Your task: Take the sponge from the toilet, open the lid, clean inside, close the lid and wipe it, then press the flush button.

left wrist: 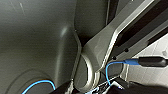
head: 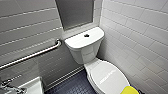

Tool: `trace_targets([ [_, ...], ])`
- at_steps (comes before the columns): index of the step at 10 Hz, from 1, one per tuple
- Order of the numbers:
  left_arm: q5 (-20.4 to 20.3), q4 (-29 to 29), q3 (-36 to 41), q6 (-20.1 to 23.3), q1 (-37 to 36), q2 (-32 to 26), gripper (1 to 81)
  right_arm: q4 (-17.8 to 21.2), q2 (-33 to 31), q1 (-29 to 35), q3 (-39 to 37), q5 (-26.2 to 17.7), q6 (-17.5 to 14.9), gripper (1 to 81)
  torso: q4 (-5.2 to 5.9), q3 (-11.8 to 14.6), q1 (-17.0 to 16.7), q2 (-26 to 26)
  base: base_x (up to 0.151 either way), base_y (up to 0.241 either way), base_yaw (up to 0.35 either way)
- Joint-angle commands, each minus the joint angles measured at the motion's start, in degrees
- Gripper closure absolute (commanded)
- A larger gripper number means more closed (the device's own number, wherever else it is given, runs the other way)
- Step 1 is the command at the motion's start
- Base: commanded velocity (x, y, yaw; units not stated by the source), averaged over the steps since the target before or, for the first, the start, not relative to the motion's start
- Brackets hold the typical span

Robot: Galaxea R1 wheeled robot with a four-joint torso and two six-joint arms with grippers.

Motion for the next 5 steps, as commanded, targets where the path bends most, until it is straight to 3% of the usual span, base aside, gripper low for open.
trace_targets([
  [1,6.0,0.0,1.7,0.4,0.4,-1.1,1.0,2.2,-1.2,14.2,6.0,0.8,-1.9,81.1,0.0,0.0,0.0,0.0,0.0,0.0,0.0],
  [3,6.0,0.0,1.7,0.4,0.3,-1.1,1.0,7.1,4.4,22.1,3.8,0.4,-4.4,81.1,0.0,0.0,0.0,0.0,0.0,0.0,0.0],
  [5,6.0,-0.1,1.7,0.4,0.3,-1.0,1.0,10.4,12.7,26.6,-4.0,-1.5,-5.0,81.1,0.0,0.0,0.0,0.0,0.0,0.0,0.0],
])
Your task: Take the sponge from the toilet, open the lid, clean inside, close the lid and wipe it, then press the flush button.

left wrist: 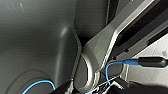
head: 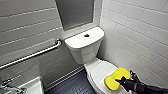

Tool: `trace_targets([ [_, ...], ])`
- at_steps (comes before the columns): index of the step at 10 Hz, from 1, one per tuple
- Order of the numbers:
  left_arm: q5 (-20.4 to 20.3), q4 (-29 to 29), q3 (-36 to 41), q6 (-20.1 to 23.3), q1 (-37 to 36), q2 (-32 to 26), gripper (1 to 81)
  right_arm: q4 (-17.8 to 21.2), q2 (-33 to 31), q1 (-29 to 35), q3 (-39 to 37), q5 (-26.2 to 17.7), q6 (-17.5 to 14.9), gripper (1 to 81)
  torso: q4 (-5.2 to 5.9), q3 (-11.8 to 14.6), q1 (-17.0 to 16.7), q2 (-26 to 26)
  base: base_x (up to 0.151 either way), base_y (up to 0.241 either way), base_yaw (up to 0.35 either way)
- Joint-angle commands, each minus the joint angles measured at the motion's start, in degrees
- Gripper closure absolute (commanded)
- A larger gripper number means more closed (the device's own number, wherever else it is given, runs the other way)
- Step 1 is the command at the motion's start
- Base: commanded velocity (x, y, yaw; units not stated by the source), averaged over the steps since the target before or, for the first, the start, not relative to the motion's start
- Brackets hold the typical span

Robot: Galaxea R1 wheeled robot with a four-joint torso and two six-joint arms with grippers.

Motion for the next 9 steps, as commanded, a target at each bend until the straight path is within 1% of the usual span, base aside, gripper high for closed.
trace_targets([
  [1,6.0,-0.1,1.7,0.4,0.3,-1.0,1.0,6.1,9.0,10.8,-9.7,-9.0,-2.2,81.1,0.0,0.0,0.0,0.0,0.0,0.0,0.0],
  [2,6.0,-0.2,1.7,0.4,0.3,-1.1,1.0,6.2,11.9,11.3,-15.1,-13.4,-2.2,81.1,0.0,0.0,0.0,0.0,0.0,0.0,0.0],
  [3,6.0,-0.3,1.6,0.4,0.3,-1.1,1.0,7.3,15.2,12.0,-21.3,-18.1,-2.2,81.1,0.0,0.0,0.0,0.0,0.0,0.0,0.0],
  [5,6.0,-0.4,1.5,0.4,0.3,-1.1,1.0,7.1,19.8,13.4,-30.2,-25.5,-2.3,81.1,0.0,0.0,0.0,0.0,0.0,0.0,0.0],
  [7,6.0,-0.6,1.4,0.4,0.3,-1.2,1.0,6.9,24.6,15.2,-36.6,-28.3,-2.7,81.1,0.0,0.0,0.0,0.0,0.0,0.0,0.0],
  [9,6.0,-0.8,1.3,0.3,0.3,-1.2,1.0,7.0,28.2,15.7,-40.3,-28.5,-2.7,81.1,0.0,0.0,0.0,0.0,0.0,0.0,0.0],
])
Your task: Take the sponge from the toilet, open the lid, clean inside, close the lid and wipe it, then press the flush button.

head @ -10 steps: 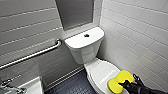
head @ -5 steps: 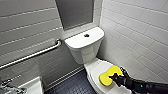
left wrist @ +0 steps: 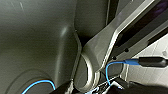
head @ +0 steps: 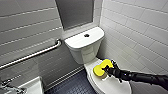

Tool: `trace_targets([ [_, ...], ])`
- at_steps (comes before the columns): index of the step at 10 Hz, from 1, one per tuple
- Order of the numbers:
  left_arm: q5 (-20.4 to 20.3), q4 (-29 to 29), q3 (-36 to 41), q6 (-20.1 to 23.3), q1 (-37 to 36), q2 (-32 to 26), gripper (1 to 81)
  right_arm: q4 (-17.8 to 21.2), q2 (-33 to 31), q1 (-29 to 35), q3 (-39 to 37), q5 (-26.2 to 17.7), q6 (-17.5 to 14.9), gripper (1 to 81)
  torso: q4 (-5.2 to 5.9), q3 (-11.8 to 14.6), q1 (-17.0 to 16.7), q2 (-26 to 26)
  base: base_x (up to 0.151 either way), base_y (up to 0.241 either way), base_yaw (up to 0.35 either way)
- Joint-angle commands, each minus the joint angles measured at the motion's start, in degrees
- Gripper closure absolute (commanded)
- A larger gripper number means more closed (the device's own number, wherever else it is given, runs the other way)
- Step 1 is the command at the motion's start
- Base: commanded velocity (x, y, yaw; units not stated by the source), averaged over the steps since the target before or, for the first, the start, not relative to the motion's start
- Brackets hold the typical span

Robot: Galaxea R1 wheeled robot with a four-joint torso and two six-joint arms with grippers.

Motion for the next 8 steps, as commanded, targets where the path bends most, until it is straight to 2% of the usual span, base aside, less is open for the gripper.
trace_targets([
  [1,5.9,-0.7,1.3,0.3,0.3,-1.1,1.0,0.6,5.4,8.8,-5.9,-11.6,-0.7,81.1,0.0,0.0,0.0,0.0,0.0,0.0,0.0],
  [5,5.9,-0.7,1.2,0.3,0.4,-1.0,1.0,-0.1,13.1,8.4,-18.4,-18.6,-0.9,81.1,0.0,0.0,0.0,0.0,0.0,0.0,0.0],
  [8,5.9,-0.8,1.2,0.3,0.4,-0.7,1.0,-1.2,16.1,7.5,-21.8,-20.0,-0.9,81.1,0.0,0.0,0.0,0.0,0.0,0.0,0.0],
])
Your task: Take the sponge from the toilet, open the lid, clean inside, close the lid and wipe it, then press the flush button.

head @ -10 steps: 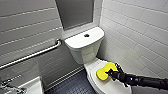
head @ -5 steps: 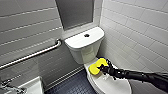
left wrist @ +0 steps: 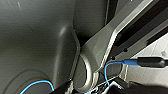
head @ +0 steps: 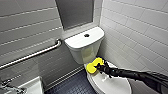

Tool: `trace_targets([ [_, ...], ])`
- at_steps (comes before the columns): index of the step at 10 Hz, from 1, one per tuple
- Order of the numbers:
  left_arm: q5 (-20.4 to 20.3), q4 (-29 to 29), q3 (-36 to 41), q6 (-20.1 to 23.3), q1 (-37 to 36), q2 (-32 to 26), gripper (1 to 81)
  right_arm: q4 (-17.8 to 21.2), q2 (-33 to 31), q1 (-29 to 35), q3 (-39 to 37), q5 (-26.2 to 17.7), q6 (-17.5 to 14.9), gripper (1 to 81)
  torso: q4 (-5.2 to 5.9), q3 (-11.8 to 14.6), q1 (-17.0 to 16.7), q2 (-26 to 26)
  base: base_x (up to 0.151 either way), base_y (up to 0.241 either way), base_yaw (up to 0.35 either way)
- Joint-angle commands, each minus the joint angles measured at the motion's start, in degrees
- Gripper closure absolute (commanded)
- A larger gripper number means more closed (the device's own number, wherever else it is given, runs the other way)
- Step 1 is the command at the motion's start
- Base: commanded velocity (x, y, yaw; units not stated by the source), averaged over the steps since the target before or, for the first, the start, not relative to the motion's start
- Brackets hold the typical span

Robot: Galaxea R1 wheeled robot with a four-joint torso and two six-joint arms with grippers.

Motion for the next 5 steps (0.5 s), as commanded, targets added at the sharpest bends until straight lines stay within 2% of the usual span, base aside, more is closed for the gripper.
trace_targets([
  [1,5.9,-0.7,1.3,0.3,0.5,-1.1,1.0,-1.4,1.7,5.9,-0.2,-7.7,-0.4,81.1,0.0,0.0,0.0,0.0,0.0,0.0,0.0],
  [2,5.9,-0.7,1.3,0.3,0.5,-1.1,1.0,-2.8,1.9,4.0,-0.5,-7.7,-0.4,81.1,0.0,0.0,0.0,0.0,0.0,0.0,0.0],
  [5,5.9,-0.7,1.3,0.3,0.7,-1.1,1.0,-3.1,0.6,-1.2,-2.8,-7.8,-0.4,81.1,0.0,0.0,0.0,0.0,0.0,0.0,0.0],
])
